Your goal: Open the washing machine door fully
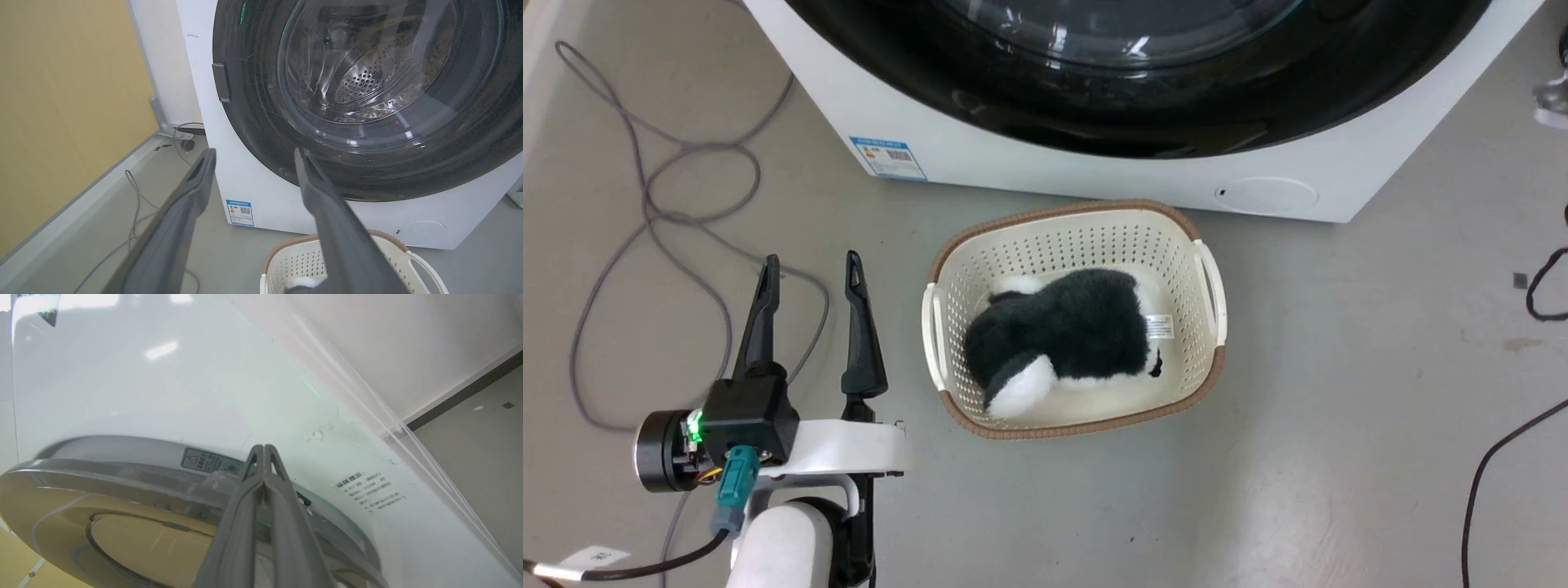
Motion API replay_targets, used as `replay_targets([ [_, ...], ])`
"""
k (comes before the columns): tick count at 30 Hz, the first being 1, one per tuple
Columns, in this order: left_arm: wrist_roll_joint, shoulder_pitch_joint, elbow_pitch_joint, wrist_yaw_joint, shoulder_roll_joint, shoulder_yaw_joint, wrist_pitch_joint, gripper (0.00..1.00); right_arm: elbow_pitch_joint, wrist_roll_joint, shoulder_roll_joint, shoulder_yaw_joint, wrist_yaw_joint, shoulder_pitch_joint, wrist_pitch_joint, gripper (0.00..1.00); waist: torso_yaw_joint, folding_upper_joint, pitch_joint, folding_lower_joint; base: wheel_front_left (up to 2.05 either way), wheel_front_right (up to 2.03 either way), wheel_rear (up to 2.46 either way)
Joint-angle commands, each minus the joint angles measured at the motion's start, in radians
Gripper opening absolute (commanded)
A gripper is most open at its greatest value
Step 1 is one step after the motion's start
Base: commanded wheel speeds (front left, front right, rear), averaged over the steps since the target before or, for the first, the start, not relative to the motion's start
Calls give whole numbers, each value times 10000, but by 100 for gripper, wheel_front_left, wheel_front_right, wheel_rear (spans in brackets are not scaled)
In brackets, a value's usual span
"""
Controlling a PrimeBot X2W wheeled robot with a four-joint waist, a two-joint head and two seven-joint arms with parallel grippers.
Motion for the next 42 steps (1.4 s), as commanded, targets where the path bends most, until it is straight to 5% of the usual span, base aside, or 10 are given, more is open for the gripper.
replay_targets([
  [1,-78,-238,-68,111,8,-39,-122,100,309,353,-145,82,8,-511,0,0,69,0,123,-1,0,0,0],
  [10,-140,-483,-106,271,8,-162,-290,100,790,989,-398,654,9,-1239,710,0,214,0,441,-1,0,0,0],
  [29,-281,-707,79,464,8,-261,-707,100,1176,3542,-1257,2177,10,-1792,3928,0,284,0,546,-1,0,0,0],
  [42,-179,-245,301,340,8,-108,-718,100,289,4072,-1300,2765,10,-251,4816,0,11,0,-313,-1,0,0,0],
])
